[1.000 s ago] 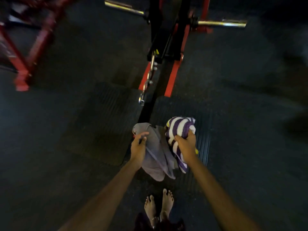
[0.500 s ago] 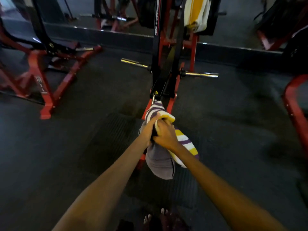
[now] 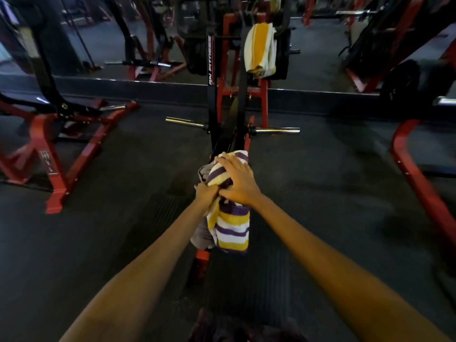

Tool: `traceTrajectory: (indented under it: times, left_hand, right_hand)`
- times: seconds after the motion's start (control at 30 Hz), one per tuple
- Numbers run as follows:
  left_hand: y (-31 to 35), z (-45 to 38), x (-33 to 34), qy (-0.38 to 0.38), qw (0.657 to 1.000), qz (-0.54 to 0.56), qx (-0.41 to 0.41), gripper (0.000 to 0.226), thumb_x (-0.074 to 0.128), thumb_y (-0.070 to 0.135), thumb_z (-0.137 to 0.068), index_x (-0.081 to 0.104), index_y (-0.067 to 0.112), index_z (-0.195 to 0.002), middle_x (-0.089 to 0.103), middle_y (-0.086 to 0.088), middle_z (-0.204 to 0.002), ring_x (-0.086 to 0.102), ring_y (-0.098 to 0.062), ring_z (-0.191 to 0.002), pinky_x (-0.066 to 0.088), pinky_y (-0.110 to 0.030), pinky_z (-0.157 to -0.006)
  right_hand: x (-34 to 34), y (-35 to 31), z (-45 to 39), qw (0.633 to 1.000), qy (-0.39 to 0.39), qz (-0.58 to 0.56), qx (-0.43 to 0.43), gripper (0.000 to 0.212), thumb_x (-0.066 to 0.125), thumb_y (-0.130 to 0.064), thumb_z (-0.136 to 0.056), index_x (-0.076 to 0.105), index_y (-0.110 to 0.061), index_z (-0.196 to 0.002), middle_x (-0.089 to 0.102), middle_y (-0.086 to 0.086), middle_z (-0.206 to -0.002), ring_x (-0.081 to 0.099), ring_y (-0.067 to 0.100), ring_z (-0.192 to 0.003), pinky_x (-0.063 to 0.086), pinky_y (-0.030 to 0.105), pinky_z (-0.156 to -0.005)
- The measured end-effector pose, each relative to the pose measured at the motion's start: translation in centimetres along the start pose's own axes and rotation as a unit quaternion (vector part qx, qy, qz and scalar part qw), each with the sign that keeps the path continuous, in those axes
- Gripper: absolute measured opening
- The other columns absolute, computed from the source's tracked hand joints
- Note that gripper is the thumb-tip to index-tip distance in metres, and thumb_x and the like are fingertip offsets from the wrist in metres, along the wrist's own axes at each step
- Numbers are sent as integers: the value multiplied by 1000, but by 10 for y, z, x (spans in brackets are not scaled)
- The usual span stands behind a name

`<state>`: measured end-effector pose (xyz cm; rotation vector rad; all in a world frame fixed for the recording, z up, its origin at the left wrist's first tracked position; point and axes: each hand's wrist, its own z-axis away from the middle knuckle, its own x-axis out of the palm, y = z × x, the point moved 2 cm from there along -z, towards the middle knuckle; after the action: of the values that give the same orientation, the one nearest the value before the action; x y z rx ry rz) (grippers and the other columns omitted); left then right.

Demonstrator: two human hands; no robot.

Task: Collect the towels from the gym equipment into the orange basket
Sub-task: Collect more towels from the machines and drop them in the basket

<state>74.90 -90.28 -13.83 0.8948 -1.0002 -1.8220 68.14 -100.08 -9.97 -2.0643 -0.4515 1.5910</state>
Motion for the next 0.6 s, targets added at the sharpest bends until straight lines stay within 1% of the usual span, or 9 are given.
traceTrajectory:
  times: [0.07,0.13,0.23,0.33,0.43,0.47,0.53,0.57,0.6]
  left_hand:
    - [14,10,-4,-5,1000,0,17,28,53,-5,-78,60,-5,-105,63,-14,-88,61,-25,-79,53,-35,-68]
    - [20,13,-7,-21,998,52,19,29,56,-11,-73,63,-2,-100,62,-9,-80,59,-22,-74,49,-29,-59]
    - [22,11,-5,-86,980,181,-14,17,59,5,-84,66,1,-99,69,-11,-84,64,-21,-76,52,-31,-66]
    - [18,4,1,-145,958,242,-39,37,52,38,-93,65,7,-107,72,-11,-94,67,-23,-89,54,-36,-78]
    - [9,-10,9,-107,963,245,-23,42,67,28,-85,61,2,-117,69,-17,-105,67,-26,-90,57,-40,-82]
    - [10,-13,12,-98,966,238,-22,39,68,22,-85,61,0,-116,69,-15,-98,67,-23,-84,58,-36,-76]
    - [15,-14,21,-112,966,231,-17,29,64,15,-88,60,2,-112,66,-8,-87,65,-19,-76,58,-29,-65]
    - [17,-15,27,-131,965,225,-22,24,63,16,-89,60,3,-110,66,-6,-86,64,-20,-79,56,-29,-65]
    - [17,-19,31,-144,964,223,-29,22,63,18,-89,61,4,-106,67,-7,-87,64,-23,-83,55,-31,-69]
  right_hand:
    - [3,9,-3,999,-39,-1,33,79,69,-25,-77,31,-25,-146,27,1,-155,21,22,-144,15,51,-116]
    - [6,14,-1,999,-17,-16,42,75,68,-28,-77,37,-19,-145,31,3,-153,28,24,-141,24,51,-114]
    - [12,7,7,994,35,-61,88,74,68,-21,-80,34,-12,-146,36,9,-150,33,25,-138,29,40,-115]
    - [13,3,12,991,19,-96,91,78,65,-11,-83,24,-11,-149,30,9,-154,29,23,-142,26,35,-117]
    - [9,13,17,981,-10,-153,123,65,59,0,-85,34,-7,-145,35,10,-152,33,21,-140,26,30,-116]
    - [6,16,19,974,21,-174,141,59,60,2,-84,43,-5,-140,42,11,-147,38,20,-136,28,33,-116]
    - [5,24,26,949,157,-193,195,45,65,-7,-80,58,-3,-125,55,13,-134,48,20,-126,37,45,-109]
    - [8,31,33,918,228,-194,260,47,68,-21,-80,58,-7,-124,54,12,-133,47,22,-126,38,48,-107]
    - [13,38,43,874,255,-206,358,59,69,-38,-79,52,-13,-130,48,10,-139,43,24,-130,35,50,-109]
